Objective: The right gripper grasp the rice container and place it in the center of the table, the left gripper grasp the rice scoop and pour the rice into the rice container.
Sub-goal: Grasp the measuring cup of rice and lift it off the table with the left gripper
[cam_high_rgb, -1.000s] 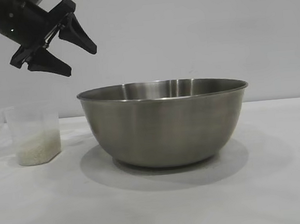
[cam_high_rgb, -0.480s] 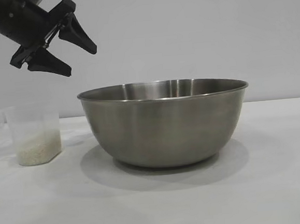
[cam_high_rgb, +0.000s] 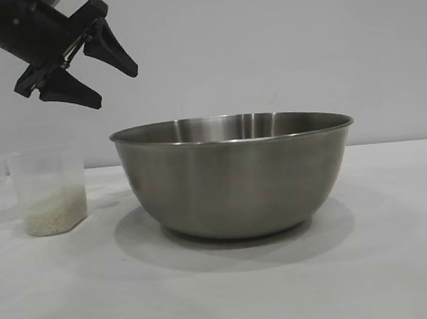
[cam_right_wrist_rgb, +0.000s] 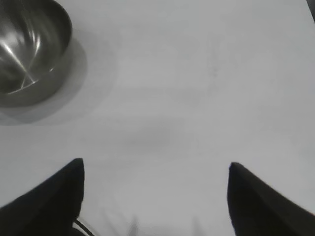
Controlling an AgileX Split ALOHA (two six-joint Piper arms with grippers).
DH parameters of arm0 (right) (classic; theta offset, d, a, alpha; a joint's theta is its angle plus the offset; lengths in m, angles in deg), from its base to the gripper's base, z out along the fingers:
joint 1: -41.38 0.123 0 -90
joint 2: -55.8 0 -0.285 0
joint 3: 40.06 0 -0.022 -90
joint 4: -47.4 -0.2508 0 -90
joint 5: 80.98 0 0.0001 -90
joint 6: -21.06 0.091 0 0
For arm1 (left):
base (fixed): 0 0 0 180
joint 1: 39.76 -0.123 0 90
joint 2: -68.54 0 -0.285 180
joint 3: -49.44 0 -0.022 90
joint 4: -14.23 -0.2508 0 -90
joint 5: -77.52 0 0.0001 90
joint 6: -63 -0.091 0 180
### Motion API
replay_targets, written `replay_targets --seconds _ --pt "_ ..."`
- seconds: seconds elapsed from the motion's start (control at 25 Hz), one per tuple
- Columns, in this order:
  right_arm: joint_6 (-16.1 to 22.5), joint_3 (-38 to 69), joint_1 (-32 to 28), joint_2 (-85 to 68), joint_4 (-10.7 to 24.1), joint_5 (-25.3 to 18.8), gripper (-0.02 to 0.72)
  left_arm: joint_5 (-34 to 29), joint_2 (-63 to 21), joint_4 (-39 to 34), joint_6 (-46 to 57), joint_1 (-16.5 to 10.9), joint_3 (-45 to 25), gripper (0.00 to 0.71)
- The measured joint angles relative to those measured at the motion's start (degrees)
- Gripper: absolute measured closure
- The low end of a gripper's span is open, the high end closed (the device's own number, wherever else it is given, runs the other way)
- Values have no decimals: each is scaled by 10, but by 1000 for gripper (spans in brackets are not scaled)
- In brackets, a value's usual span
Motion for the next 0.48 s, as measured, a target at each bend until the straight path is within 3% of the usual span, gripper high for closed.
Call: replay_targets --seconds 0.16,0.48 --pt "4 14 0 -26 16 25 167 0 0 0 0 0 0 184" --pt "4 18 1 -26 18 30 167 0 0 0 0 0 0 184"
